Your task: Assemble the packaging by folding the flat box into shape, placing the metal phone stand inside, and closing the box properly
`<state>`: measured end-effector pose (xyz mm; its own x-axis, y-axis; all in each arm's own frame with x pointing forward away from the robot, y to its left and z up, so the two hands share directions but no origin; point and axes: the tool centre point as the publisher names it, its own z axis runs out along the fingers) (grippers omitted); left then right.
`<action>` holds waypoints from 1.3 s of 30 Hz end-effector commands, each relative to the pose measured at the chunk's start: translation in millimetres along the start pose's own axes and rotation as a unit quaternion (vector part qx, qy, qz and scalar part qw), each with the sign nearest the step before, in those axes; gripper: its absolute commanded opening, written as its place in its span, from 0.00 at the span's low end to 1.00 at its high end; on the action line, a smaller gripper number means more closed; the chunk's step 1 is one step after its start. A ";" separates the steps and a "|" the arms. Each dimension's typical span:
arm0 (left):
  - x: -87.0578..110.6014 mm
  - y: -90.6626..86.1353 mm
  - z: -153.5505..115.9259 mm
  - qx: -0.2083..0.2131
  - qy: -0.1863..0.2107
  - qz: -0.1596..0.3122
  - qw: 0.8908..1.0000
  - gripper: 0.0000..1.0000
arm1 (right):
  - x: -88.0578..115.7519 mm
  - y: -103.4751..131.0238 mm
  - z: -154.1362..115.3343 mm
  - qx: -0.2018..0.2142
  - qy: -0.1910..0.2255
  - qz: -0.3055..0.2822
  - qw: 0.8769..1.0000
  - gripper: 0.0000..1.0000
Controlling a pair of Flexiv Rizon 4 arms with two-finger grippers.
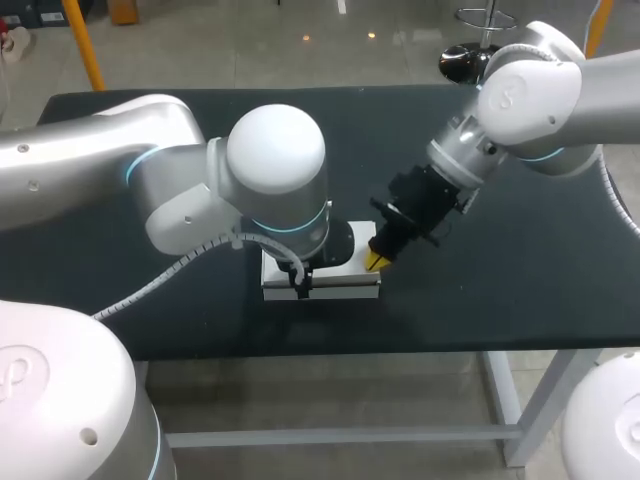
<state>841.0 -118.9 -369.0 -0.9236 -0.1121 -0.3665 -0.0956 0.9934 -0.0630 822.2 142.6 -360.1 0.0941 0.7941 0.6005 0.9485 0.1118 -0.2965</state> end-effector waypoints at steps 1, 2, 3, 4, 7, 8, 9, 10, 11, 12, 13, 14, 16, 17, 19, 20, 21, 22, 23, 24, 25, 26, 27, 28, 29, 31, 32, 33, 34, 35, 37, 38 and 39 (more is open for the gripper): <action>-0.6 1.5 0.6 -0.002 0.002 0.000 1.000 0.51 | -1.5 1.3 2.5 0.001 0.000 0.000 1.000 0.00; -0.6 1.8 0.4 -0.003 0.002 0.000 1.000 0.52 | -1.5 1.3 2.5 0.001 0.000 0.000 1.000 0.00; -0.5 2.5 0.2 -0.004 0.003 0.000 1.000 0.55 | -1.7 1.3 2.6 0.001 0.000 0.000 1.000 0.00; -0.4 3.6 -0.4 -0.004 0.003 0.000 1.000 0.57 | -1.8 1.3 2.8 0.001 0.000 0.000 1.000 0.00; 0.2 6.4 -3.0 -0.004 0.006 -0.001 1.000 0.60 | -2.4 1.6 3.5 0.002 0.000 0.001 1.000 0.00; 0.2 7.4 -4.2 -0.002 0.007 -0.002 1.000 0.60 | -2.5 1.7 3.7 0.002 0.000 0.001 1.000 0.00; 0.4 8.5 -5.6 0.000 0.008 -0.002 1.000 0.60 | -2.7 1.8 4.0 0.002 0.001 0.002 1.000 0.00; 0.4 9.6 -7.1 0.003 0.009 -0.003 1.000 0.60 | -2.8 1.9 4.1 0.002 0.001 0.002 1.000 0.00; 0.6 10.7 -9.2 0.008 0.012 -0.002 1.000 0.59 | -2.9 1.9 4.2 0.002 0.000 0.002 1.000 0.00; 0.5 11.9 -11.9 0.015 0.014 -0.004 1.000 0.57 | -2.9 1.9 4.2 0.002 0.001 0.002 1.000 0.00; 0.1 13.4 -15.0 0.024 0.017 -0.007 1.000 0.55 | -2.9 1.9 4.3 0.002 0.001 0.002 1.000 0.00; -0.9 14.8 -19.0 0.034 0.020 -0.010 0.999 0.50 | -2.9 1.9 4.3 0.002 0.001 0.002 1.000 0.00; -3.6 18.7 -26.7 0.054 0.026 -0.018 0.998 0.41 | -2.8 1.8 4.3 0.002 0.001 0.002 1.000 0.00; -4.5 20.5 -29.2 0.060 0.026 -0.021 0.998 0.35 | -2.5 1.6 4.4 0.002 0.001 0.002 1.000 0.00; -7.4 23.4 -33.2 0.067 0.026 -0.033 0.997 0.16 | -1.9 1.2 4.5 0.001 0.000 0.002 1.000 0.00; -9.1 24.6 -33.9 0.073 0.028 -0.040 0.996 0.00 | -1.7 1.1 4.6 0.001 0.000 0.001 1.000 0.00; -11.3 26.1 -34.3 0.079 0.032 -0.048 0.995 0.00 | -1.5 0.9 4.7 0.000 0.000 0.001 1.000 0.00; -12.8 27.0 -34.1 0.082 0.038 -0.054 0.994 0.00 | -1.3 0.8 4.8 0.000 0.000 0.001 1.000 0.00; -15.3 28.0 -32.6 0.084 0.045 -0.065 0.993 0.00 | -1.1 0.7 4.8 0.000 0.000 0.001 1.000 0.00; -16.6 28.5 -31.0 0.087 0.054 -0.069 0.992 0.00 | -0.9 0.7 4.9 0.000 -0.001 0.001 1.000 0.00; -18.0 28.9 -28.4 0.084 0.061 -0.074 0.992 0.00 | -0.7 0.6 5.0 0.000 -0.001 0.001 1.000 0.00; -19.0 29.1 -26.0 0.085 0.069 -0.081 0.991 0.00 | -0.6 0.6 5.0 -0.001 -0.001 0.001 1.000 0.00; -20.0 29.6 -23.9 0.088 0.076 -0.082 0.990 0.00 | -0.5 0.5 5.0 -0.001 -0.001 0.001 1.000 0.00; -20.3 30.0 -21.9 0.089 0.081 -0.083 0.989 0.00 | -0.5 0.5 5.1 -0.002 -0.001 0.001 1.000 0.00; -20.7 30.4 -20.2 0.090 0.087 -0.086 0.988 0.00 | -0.3 0.5 5.2 -0.002 -0.002 0.001 1.000 0.00; -21.1 30.4 -16.6 0.088 0.095 -0.086 0.988 0.00 | 0.0 0.6 5.6 -0.002 -0.003 0.002 1.000 0.00; -21.0 30.3 -15.1 0.088 0.100 -0.088 0.987 0.00 | 0.2 0.6 5.9 -0.003 -0.003 0.002 1.000 0.00; -21.2 30.4 -13.5 0.089 0.105 -0.087 0.987 0.00 | 0.4 0.7 6.3 -0.003 -0.004 0.002 1.000 0.00; -21.1 30.6 -11.5 0.088 0.108 -0.090 0.986 0.00 | 0.5 0.8 6.6 -0.003 -0.004 0.002 1.000 0.00; -21.0 30.8 -9.8 0.088 0.111 -0.090 0.986 0.00 | 0.6 1.0 7.0 -0.003 -0.005 0.002 1.000 0.00; -19.8 31.1 -5.7 0.090 0.117 -0.090 0.985 0.00 | 0.6 1.5 7.7 -0.003 -0.006 0.003 1.000 0.00; -18.6 30.9 -4.0 0.089 0.118 -0.090 0.985 0.00 | 0.5 1.8 8.2 -0.003 -0.006 0.003 1.000 0.00; -17.8 31.1 -2.5 0.089 0.121 -0.090 0.985 0.00 | 0.3 2.1 8.6 -0.003 -0.007 0.004 1.000 0.00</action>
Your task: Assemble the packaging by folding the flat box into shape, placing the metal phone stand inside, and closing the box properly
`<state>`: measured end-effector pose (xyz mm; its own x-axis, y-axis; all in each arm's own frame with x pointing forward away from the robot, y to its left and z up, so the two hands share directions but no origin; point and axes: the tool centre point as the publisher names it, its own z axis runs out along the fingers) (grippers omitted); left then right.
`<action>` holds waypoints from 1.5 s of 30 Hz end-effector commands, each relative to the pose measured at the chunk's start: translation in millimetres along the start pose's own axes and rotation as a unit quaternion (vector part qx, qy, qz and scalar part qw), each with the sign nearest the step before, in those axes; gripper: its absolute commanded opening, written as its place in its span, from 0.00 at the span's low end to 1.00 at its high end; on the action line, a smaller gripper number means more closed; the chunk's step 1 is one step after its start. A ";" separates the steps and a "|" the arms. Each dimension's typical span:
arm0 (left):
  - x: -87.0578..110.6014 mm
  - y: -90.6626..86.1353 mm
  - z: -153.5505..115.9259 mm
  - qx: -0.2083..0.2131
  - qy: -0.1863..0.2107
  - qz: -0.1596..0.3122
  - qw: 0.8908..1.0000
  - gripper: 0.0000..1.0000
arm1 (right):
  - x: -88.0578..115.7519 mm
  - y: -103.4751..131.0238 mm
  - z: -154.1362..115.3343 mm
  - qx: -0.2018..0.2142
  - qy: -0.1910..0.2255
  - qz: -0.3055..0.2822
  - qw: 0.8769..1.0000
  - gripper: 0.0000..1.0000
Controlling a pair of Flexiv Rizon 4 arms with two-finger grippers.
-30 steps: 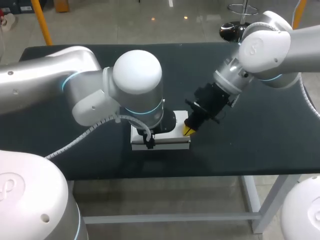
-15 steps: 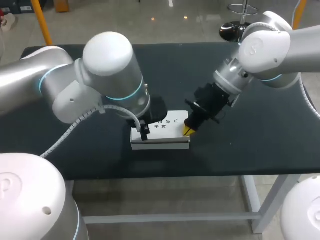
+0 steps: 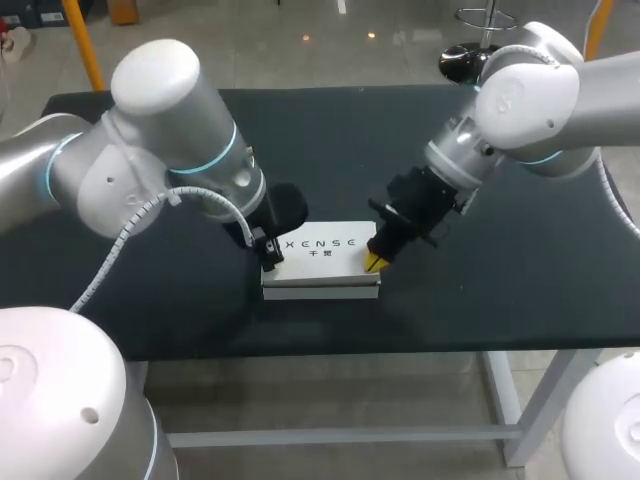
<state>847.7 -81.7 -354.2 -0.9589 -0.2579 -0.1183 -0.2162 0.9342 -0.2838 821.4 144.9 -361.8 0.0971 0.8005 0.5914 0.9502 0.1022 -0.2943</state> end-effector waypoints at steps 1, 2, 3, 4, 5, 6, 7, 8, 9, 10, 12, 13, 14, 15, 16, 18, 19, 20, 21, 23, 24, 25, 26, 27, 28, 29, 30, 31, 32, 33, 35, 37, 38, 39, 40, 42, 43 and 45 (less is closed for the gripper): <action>-3.4 -2.6 11.2 -0.005 0.008 -0.001 1.000 0.00 | -0.6 2.4 6.2 0.002 -0.002 0.001 1.000 0.00; -3.2 -1.9 12.3 -0.005 0.009 -0.001 1.000 0.00 | -0.9 2.6 6.5 0.002 -0.002 0.002 1.000 0.00; -3.0 -1.3 12.9 -0.005 0.010 -0.001 1.000 0.00 | -1.0 2.8 6.8 0.002 -0.002 0.002 1.000 0.00; -2.9 -0.7 13.5 -0.005 0.010 -0.002 1.000 0.00 | -1.3 3.1 7.0 0.002 -0.003 0.002 1.000 0.00; -2.5 -0.1 14.2 -0.006 0.009 -0.002 1.000 0.00 | -1.5 3.4 7.3 0.002 -0.003 0.003 1.000 0.00; -2.4 0.5 14.5 -0.006 0.009 -0.002 1.000 0.00 | -1.7 3.6 7.5 0.003 -0.003 0.003 1.000 0.00; -2.1 1.5 15.3 -0.006 0.009 -0.003 1.000 0.00 | -2.0 3.9 8.0 0.003 -0.003 0.004 1.000 0.00; -1.9 2.4 15.8 -0.006 0.009 -0.004 1.000 0.00 | -2.5 4.2 8.6 0.003 -0.003 0.004 1.000 0.00; -1.7 3.1 16.2 -0.006 0.009 -0.004 1.000 0.00 | -2.9 4.4 9.0 0.003 -0.003 0.005 1.000 0.00; -1.5 4.0 16.9 -0.005 0.009 -0.005 1.000 0.00 | -3.8 4.8 9.7 0.003 -0.003 0.006 1.000 0.00; -1.1 5.8 18.5 -0.005 0.009 -0.008 1.000 0.00 | -5.8 5.8 11.7 0.005 -0.002 0.009 1.000 0.00; -0.9 6.7 19.2 -0.005 0.010 -0.009 1.000 0.00 | -6.8 6.6 13.1 0.006 -0.002 0.010 1.000 0.00; -0.6 7.4 19.8 -0.005 0.010 -0.009 1.000 0.00 | -8.0 7.4 14.6 0.007 -0.002 0.013 1.000 0.00; -0.4 8.2 20.8 -0.005 0.010 -0.010 1.000 0.00 | -9.3 8.4 16.0 0.009 -0.002 0.015 1.000 0.00; -0.3 8.6 21.1 -0.005 0.011 -0.010 1.000 0.00 | -9.9 8.8 16.7 0.010 -0.001 0.016 1.000 0.00; -0.2 9.8 21.7 -0.005 0.012 -0.011 1.000 0.00 | -11.7 10.2 18.6 0.013 0.000 0.019 1.000 0.00; -0.1 10.4 21.8 -0.005 0.012 -0.012 1.000 0.00 | -12.6 10.8 19.9 0.014 0.001 0.020 1.000 0.00; -0.1 10.9 21.8 -0.005 0.012 -0.012 1.000 0.00 | -13.2 11.2 20.6 0.015 0.001 0.022 1.000 0.00; 0.0 11.5 21.8 -0.005 0.012 -0.013 1.000 0.00 | -13.8 11.5 21.4 0.016 0.002 0.022 1.000 0.00; 0.4 12.4 22.0 -0.005 0.013 -0.014 1.000 0.00 | -15.0 12.3 23.4 0.018 0.003 0.024 1.000 0.00; 0.5 12.7 22.2 -0.005 0.013 -0.014 1.000 0.00 | -15.7 12.8 24.5 0.020 0.003 0.025 0.999 0.00; 0.6 13.2 22.4 -0.005 0.014 -0.015 1.000 0.00 | -16.4 13.3 25.7 0.020 0.003 0.027 0.999 0.00; 0.6 13.5 22.7 -0.006 0.014 -0.015 1.000 0.00 | -17.0 13.8 26.8 0.022 0.004 0.028 0.999 0.00; 0.7 13.8 22.8 -0.006 0.014 -0.016 1.000 0.00 | -17.5 14.2 27.7 0.023 0.004 0.029 0.999 0.00; 0.8 14.0 22.8 -0.005 0.014 -0.016 1.000 0.00 | -17.7 14.3 28.1 0.023 0.004 0.030 0.999 0.00; 1.0 14.3 22.3 -0.005 0.014 -0.016 1.000 0.00 | -17.7 14.3 28.1 0.023 0.004 0.030 0.999 0.00; 1.5 14.3 21.2 -0.005 0.013 -0.016 1.000 0.00 | -16.8 13.3 27.1 0.022 0.005 0.029 0.999 0.00; 1.8 13.8 19.7 -0.004 0.011 -0.015 1.000 0.00 | -15.1 11.6 25.1 0.019 0.005 0.026 0.999 0.00; 2.4 13.4 18.0 -0.003 0.009 -0.013 1.000 0.00 | -13.2 9.8 22.9 0.016 0.005 0.024 1.000 0.00; 2.9 12.7 16.5 -0.002 0.007 -0.012 1.000 0.00 | -11.3 7.8 20.8 0.013 0.006 0.020 1.000 0.00; 3.7 11.2 13.9 -0.001 0.003 -0.008 1.000 0.00 | -8.1 4.4 17.4 0.006 0.006 0.013 1.000 0.00; 4.2 9.7 11.8 0.000 -0.001 -0.005 1.000 0.00 | -5.6 1.9 15.1 0.001 0.006 0.008 1.000 0.00; 4.4 9.0 10.7 0.000 -0.003 -0.004 1.000 0.00 | -4.6 0.9 13.9 -0.001 0.006 0.005 1.000 0.00; 4.1 8.3 9.8 0.000 -0.004 -0.002 1.000 0.00 | -4.0 0.2 13.0 -0.003 0.006 0.004 1.000 0.00; 3.9 7.8 9.1 0.001 -0.005 0.000 1.000 0.00 | -3.6 -0.3 12.3 -0.004 0.007 0.003 1.000 0.00; 3.4 7.0 8.7 0.002 -0.006 0.003 1.000 0.00 | -3.2 -0.5 11.6 -0.006 0.008 0.001 1.000 0.00; 3.2 6.6 8.9 0.002 -0.006 0.005 1.000 0.00 | -3.2 -0.4 11.4 -0.007 0.009 0.001 1.000 0.00; 1.8 6.7 11.0 0.001 -0.005 0.005 1.000 0.00 | -4.1 0.9 12.0 -0.007 0.010 0.002 1.000 0.00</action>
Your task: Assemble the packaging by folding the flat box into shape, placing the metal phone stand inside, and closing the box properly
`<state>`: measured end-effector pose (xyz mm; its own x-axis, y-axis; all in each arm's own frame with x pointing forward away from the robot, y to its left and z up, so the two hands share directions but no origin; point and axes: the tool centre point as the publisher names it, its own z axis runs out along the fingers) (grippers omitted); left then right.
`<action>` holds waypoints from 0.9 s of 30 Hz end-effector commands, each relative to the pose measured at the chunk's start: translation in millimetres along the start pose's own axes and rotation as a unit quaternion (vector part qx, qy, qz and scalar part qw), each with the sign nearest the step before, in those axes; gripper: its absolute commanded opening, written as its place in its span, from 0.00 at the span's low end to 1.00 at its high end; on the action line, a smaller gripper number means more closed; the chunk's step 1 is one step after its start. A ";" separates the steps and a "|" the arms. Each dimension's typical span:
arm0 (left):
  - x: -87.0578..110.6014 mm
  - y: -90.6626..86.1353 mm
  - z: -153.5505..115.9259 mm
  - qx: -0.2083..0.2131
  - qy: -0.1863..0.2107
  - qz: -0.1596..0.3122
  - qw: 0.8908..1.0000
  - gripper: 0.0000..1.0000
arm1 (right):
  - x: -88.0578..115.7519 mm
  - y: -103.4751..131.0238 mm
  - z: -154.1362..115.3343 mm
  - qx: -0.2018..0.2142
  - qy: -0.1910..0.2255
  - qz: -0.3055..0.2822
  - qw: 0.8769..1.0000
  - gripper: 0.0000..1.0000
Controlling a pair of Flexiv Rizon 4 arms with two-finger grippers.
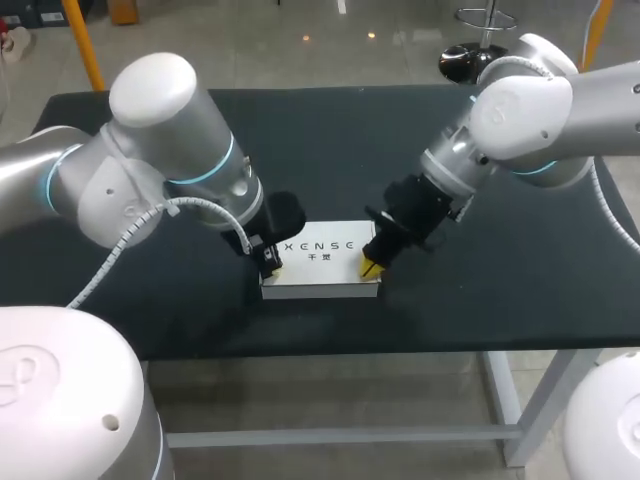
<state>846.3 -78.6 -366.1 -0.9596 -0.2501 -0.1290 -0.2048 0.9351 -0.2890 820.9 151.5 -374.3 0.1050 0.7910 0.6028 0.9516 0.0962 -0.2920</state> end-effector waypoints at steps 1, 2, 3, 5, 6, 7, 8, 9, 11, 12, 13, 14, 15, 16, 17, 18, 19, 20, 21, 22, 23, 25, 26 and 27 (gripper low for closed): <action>-0.8 1.0 2.4 -0.002 0.002 0.000 1.000 0.00 | -3.0 -1.7 -0.2 -0.003 0.001 0.002 1.000 0.00; -1.4 1.8 4.7 -0.002 0.005 -0.001 1.000 0.00 | -4.6 0.0 1.2 -0.001 0.001 0.005 1.000 0.00; -2.1 2.8 7.7 -0.002 0.009 -0.003 1.000 0.00 | -6.4 2.0 2.7 0.001 0.001 0.008 1.000 0.00; -3.2 4.6 13.6 -0.004 0.016 -0.006 1.000 0.00 | -9.7 5.4 5.3 0.007 0.002 0.014 1.000 0.00; -3.7 5.2 16.3 -0.004 0.021 -0.007 1.000 0.00 | -11.0 7.0 6.5 0.009 0.002 0.016 1.000 0.00; -4.4 5.5 18.5 -0.005 0.024 -0.008 1.000 0.00 | -12.2 8.6 7.7 0.012 0.002 0.019 1.000 0.00; -4.8 5.3 19.7 -0.005 0.026 -0.009 1.000 0.00 | -12.8 9.9 8.6 0.013 0.002 0.020 1.000 0.00; -4.9 5.2 20.1 -0.005 0.027 -0.009 1.000 0.00 | -13.1 10.5 9.1 0.014 0.002 0.021 1.000 0.00; -4.1 4.2 19.2 -0.004 0.026 -0.007 1.000 0.00 | -12.8 10.9 8.6 0.015 0.003 0.021 1.000 0.00; -3.3 3.7 16.8 -0.002 0.024 -0.006 1.000 0.00 | -11.6 10.1 6.7 0.013 0.004 0.019 1.000 0.00; -2.5 2.9 13.8 -0.001 0.020 -0.004 1.000 0.00 | -9.9 8.5 3.7 0.011 0.005 0.015 1.000 0.00; -1.3 1.7 9.7 0.001 0.015 -0.003 1.000 0.00 | -7.8 6.3 -0.1 0.007 0.007 0.011 1.000 0.00; 0.1 0.3 5.5 0.002 0.010 0.000 1.000 0.00 | -5.7 3.9 -4.0 0.003 0.009 0.006 1.000 0.00; 2.0 -1.1 1.6 0.001 0.004 0.002 1.000 0.00 | -3.5 1.5 -8.5 -0.001 0.012 0.001 1.000 0.00; 3.5 -2.8 -2.4 0.000 -0.001 0.002 1.000 0.00 | -1.6 -0.3 -12.6 -0.005 0.015 -0.004 1.000 0.00; 4.9 -4.7 -6.4 0.001 -0.003 0.002 1.000 0.00 | 0.0 -1.5 -16.4 -0.008 0.017 -0.009 1.000 0.00; 5.6 -6.4 -9.8 0.000 -0.007 0.001 1.000 0.00 | 1.6 -2.5 -20.9 -0.012 0.020 -0.015 1.000 0.00; 6.0 -8.5 -13.3 -0.002 -0.010 -0.003 1.000 0.21 | 3.2 -3.2 -25.9 -0.017 0.022 -0.019 0.999 0.00; 7.5 -10.1 -17.0 -0.004 -0.013 -0.006 1.000 0.47 | 4.5 -3.7 -31.1 -0.024 0.024 -0.023 0.999 0.07; 9.0 -11.5 -20.2 -0.006 -0.015 -0.012 1.000 0.83 | 5.4 -4.1 -36.5 -0.032 0.025 -0.027 0.999 0.17; 10.3 -13.2 -23.6 -0.009 -0.015 -0.022 1.000 1.00 | 6.1 -4.4 -42.4 -0.041 0.027 -0.031 0.998 0.24; 12.7 -16.5 -30.4 -0.015 -0.010 -0.045 0.999 1.00 | 6.7 -4.7 -53.9 -0.065 0.030 -0.042 0.997 0.38; 14.5 -18.7 -34.5 -0.020 -0.005 -0.060 0.998 1.00 | 6.2 -4.5 -62.9 -0.073 0.033 -0.046 0.996 0.62; 16.2 -19.8 -37.4 -0.020 0.000 -0.070 0.997 1.00 | 5.7 -4.4 -69.1 -0.079 0.035 -0.052 0.995 0.89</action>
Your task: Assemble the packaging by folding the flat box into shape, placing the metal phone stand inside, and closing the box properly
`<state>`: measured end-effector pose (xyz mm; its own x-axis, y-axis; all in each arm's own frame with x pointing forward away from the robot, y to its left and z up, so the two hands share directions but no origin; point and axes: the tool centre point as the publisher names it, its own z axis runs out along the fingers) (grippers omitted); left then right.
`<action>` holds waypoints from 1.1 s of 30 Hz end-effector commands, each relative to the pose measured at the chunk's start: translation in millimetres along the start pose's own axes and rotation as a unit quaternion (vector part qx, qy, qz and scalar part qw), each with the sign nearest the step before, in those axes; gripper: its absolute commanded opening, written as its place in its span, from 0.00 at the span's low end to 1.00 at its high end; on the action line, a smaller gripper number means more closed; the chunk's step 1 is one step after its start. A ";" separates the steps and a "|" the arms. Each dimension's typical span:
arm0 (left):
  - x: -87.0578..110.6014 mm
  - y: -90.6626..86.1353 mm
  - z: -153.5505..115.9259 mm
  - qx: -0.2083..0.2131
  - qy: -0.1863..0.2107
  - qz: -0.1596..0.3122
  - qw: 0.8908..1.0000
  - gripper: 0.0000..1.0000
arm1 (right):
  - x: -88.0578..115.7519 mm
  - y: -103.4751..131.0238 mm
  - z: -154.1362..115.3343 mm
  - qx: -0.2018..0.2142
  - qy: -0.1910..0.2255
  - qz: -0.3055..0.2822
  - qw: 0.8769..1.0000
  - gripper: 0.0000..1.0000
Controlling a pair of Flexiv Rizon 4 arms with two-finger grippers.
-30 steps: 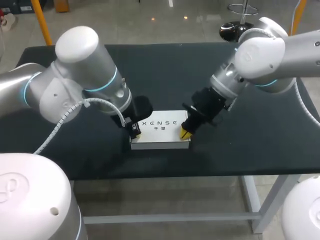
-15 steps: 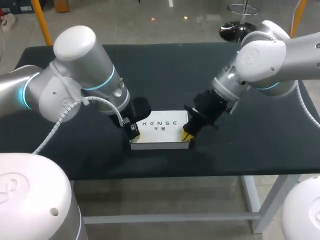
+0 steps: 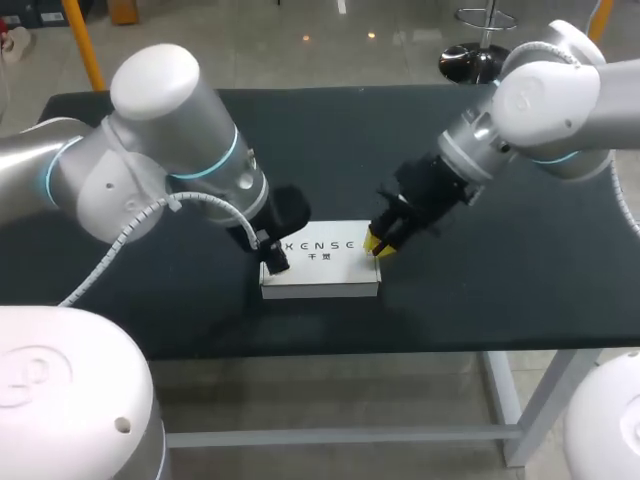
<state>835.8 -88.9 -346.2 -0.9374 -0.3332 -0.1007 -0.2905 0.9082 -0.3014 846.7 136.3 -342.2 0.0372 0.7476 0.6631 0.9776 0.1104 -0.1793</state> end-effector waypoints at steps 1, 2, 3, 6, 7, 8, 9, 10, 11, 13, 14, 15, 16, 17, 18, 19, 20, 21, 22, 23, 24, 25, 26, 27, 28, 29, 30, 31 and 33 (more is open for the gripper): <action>8.7 -7.1 -21.9 -0.025 0.001 -0.040 0.999 1.00 | -1.7 -16.3 -36.1 -0.048 0.006 -0.020 0.999 1.00; 9.9 -7.9 -24.1 -0.026 0.003 -0.049 0.998 1.00 | -2.1 -16.6 -40.0 -0.055 0.006 -0.025 0.998 1.00; 12.0 -9.1 -27.3 -0.028 0.008 -0.063 0.998 1.00 | -2.6 -17.0 -46.1 -0.064 0.008 -0.032 0.997 1.00; 20.9 -12.9 -36.1 -0.032 0.025 -0.106 0.994 1.00 | -5.3 -18.3 -64.3 -0.095 0.005 -0.058 0.994 1.00; 23.9 -14.0 -37.9 -0.034 0.030 -0.120 0.992 1.00 | -6.4 -19.3 -69.4 -0.105 0.003 -0.071 0.992 1.00; 26.6 -14.9 -39.5 -0.034 0.039 -0.128 0.990 1.00 | -7.7 -20.4 -74.5 -0.120 -0.001 -0.080 0.990 1.00; 30.5 -15.8 -41.5 -0.036 0.052 -0.134 0.989 1.00 | -8.7 -20.9 -79.4 -0.130 -0.005 -0.087 0.988 1.00; 33.3 -16.6 -42.9 -0.044 0.056 -0.150 0.986 1.00 | -9.7 -20.9 -85.8 -0.144 -0.006 -0.090 0.986 1.00; 36.0 -17.7 -44.1 -0.060 0.049 -0.160 0.984 1.00 | -10.6 -19.9 -93.1 -0.173 -0.009 -0.078 0.982 1.00; 36.0 -17.7 -44.1 -0.060 0.049 -0.160 0.984 1.00 | -11.6 -17.0 -101.1 -0.203 -0.006 -0.060 0.977 1.00; 36.0 -17.7 -44.1 -0.060 0.049 -0.160 0.984 1.00 | -11.6 -17.0 -101.1 -0.203 -0.006 -0.060 0.977 1.00; 36.0 -17.7 -44.1 -0.060 0.049 -0.160 0.984 1.00 | -11.6 -17.0 -101.1 -0.203 -0.006 -0.060 0.977 1.00; 36.0 -17.7 -44.1 -0.060 0.049 -0.160 0.984 1.00 | -11.6 -17.0 -101.1 -0.203 -0.006 -0.060 0.977 1.00; 36.0 -17.7 -44.1 -0.060 0.049 -0.160 0.984 1.00 | -11.6 -17.0 -101.1 -0.203 -0.006 -0.060 0.977 1.00; 36.0 -17.7 -44.1 -0.060 0.049 -0.160 0.984 1.00 | -11.6 -17.0 -101.1 -0.203 -0.006 -0.060 0.977 1.00; 36.0 -17.7 -44.1 -0.060 0.049 -0.160 0.984 1.00 | -11.6 -17.0 -101.1 -0.203 -0.006 -0.060 0.977 1.00; 36.0 -17.7 -44.1 -0.060 0.049 -0.160 0.984 1.00 | -11.6 -17.0 -101.1 -0.203 -0.006 -0.060 0.977 1.00; 36.0 -17.7 -44.1 -0.060 0.049 -0.160 0.984 1.00 | -11.6 -17.0 -101.1 -0.203 -0.006 -0.060 0.977 1.00; 36.0 -17.7 -44.1 -0.060 0.049 -0.160 0.984 1.00 | -11.6 -17.0 -101.1 -0.203 -0.006 -0.060 0.977 1.00; 36.0 -17.7 -44.1 -0.060 0.049 -0.160 0.984 1.00 | -11.6 -17.0 -101.1 -0.203 -0.006 -0.060 0.977 1.00; 36.0 -17.7 -44.1 -0.060 0.049 -0.160 0.984 1.00 | -11.6 -17.0 -101.1 -0.203 -0.006 -0.060 0.977 1.00; 36.0 -17.7 -44.1 -0.060 0.049 -0.160 0.984 1.00 | -11.6 -17.0 -101.1 -0.203 -0.006 -0.060 0.977 1.00; 36.0 -17.7 -44.1 -0.060 0.049 -0.160 0.984 1.00 | -11.6 -17.0 -101.1 -0.203 -0.006 -0.060 0.977 1.00; 40.7 -20.5 -40.0 -0.059 0.038 -0.179 0.981 1.00 | -11.6 -17.0 -101.1 -0.203 -0.006 -0.060 0.977 1.00; 45.2 -22.8 -37.7 -0.054 0.031 -0.203 0.977 1.00 | -18.5 -15.1 -102.2 -0.211 0.004 -0.067 0.975 1.00; 50.2 -24.2 -35.3 -0.050 0.023 -0.228 0.972 1.00 | -22.8 -14.8 -104.0 -0.235 0.001 -0.075 0.969 1.00; 56.9 -25.2 -32.2 -0.053 0.013 -0.240 0.969 1.00 | -25.3 -14.7 -107.6 -0.256 0.002 -0.087 0.963 1.00; 62.9 -25.7 -29.8 -0.054 0.001 -0.261 0.964 1.00 | -28.4 -14.1 -111.3 -0.270 0.009 -0.115 0.956 1.00; 74.1 -26.4 -27.6 -0.048 -0.009 -0.289 0.956 1.00 | -34.2 -12.8 -118.7 -0.296 0.026 -0.180 0.938 1.00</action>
<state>785.1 -119.5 -311.1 -0.6927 -0.7139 0.1029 -0.7177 0.6681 -0.1965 866.8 46.1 -273.9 -0.1640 0.7559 0.6338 0.9526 -0.0454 0.3007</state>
